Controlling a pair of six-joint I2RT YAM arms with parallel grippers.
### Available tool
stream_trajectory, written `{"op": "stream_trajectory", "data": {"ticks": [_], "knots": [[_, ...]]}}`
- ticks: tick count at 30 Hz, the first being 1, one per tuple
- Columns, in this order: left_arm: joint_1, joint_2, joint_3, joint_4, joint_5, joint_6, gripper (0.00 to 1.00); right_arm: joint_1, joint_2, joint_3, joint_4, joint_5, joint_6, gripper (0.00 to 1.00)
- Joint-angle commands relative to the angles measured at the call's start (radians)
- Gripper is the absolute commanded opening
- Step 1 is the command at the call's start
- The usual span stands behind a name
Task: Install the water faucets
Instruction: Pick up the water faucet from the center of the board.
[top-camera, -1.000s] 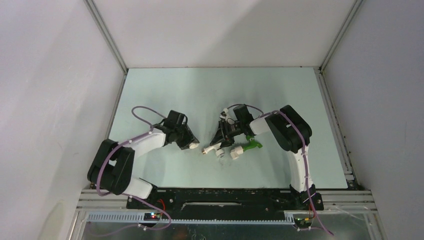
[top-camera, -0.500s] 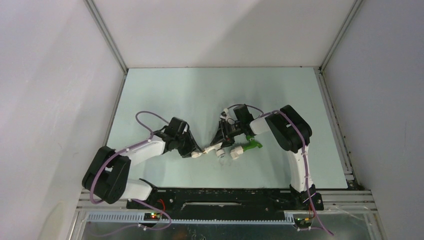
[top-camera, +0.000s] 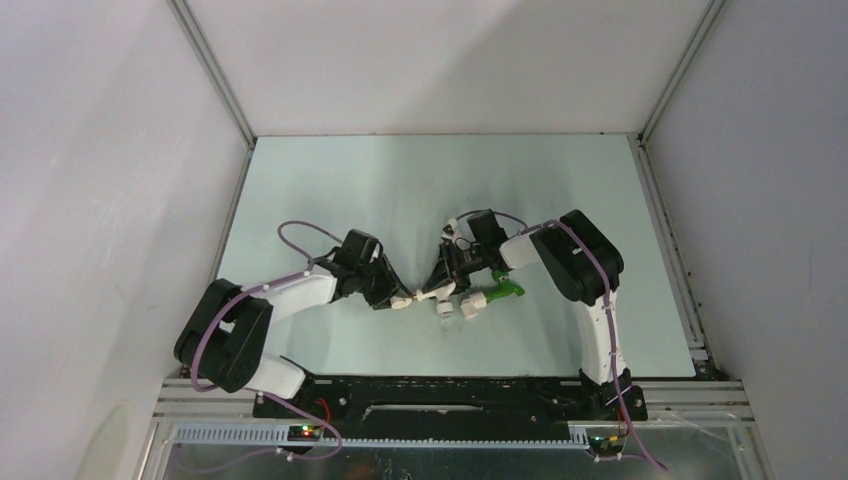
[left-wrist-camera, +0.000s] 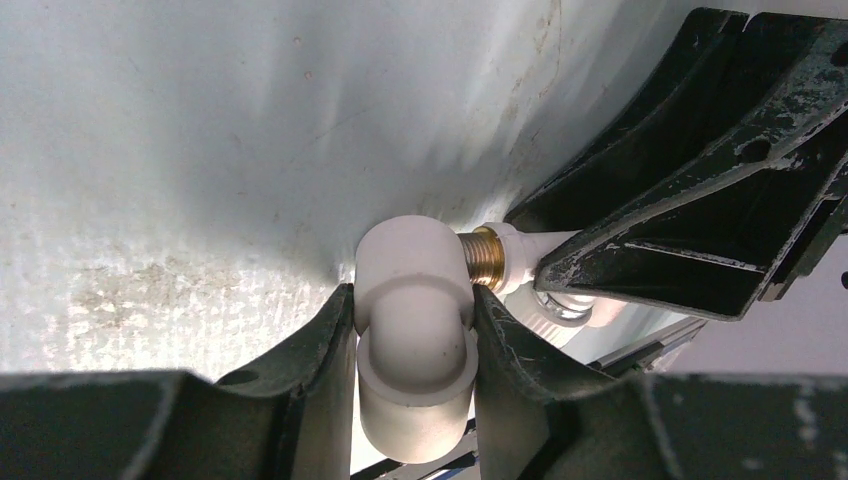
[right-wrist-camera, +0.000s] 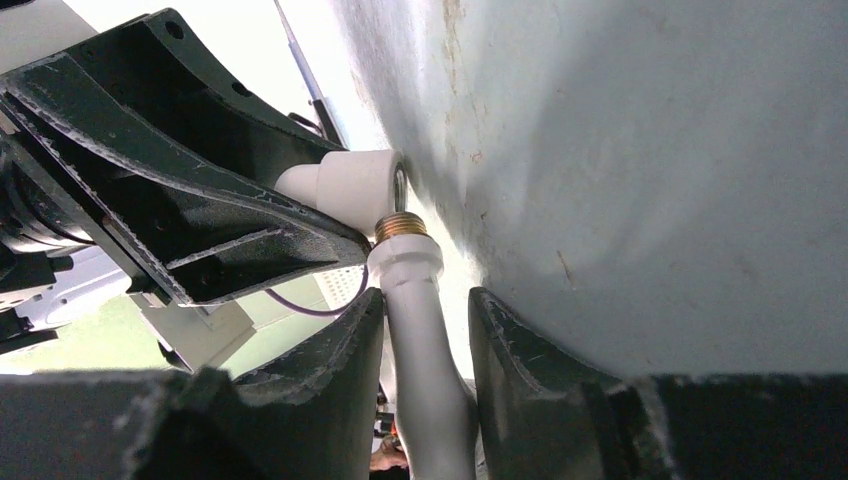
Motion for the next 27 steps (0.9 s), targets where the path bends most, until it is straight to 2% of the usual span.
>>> {"op": "stream_trajectory", "data": {"ticks": [1, 8, 12, 17, 22, 23, 27], "knots": [[-0.010, 0.038, -0.047, -0.003, -0.039, -0.025, 0.00, 0.012, 0.042, -0.003, -0.126, 0.048, -0.011, 0.39], [-0.009, -0.016, -0.055, -0.046, -0.071, -0.030, 0.00, 0.003, 0.022, -0.003, -0.197, 0.067, -0.067, 0.52], [-0.008, -0.030, -0.086, -0.014, -0.061, -0.056, 0.00, 0.009, 0.019, -0.003, -0.211, 0.063, -0.088, 0.52], [0.000, -0.020, -0.085, 0.005, -0.052, -0.068, 0.00, 0.015, 0.026, -0.003, -0.213, 0.057, -0.096, 0.35], [0.034, -0.050, -0.076, 0.002, -0.055, -0.054, 0.00, 0.010, 0.018, -0.002, -0.208, 0.053, -0.110, 0.03], [0.045, -0.063, -0.069, -0.008, -0.058, -0.042, 0.00, 0.006, 0.009, -0.002, -0.204, 0.053, -0.113, 0.00], [0.079, -0.148, 0.014, -0.101, -0.096, 0.078, 0.00, -0.031, -0.091, -0.002, -0.210, 0.062, -0.129, 0.00]]}}
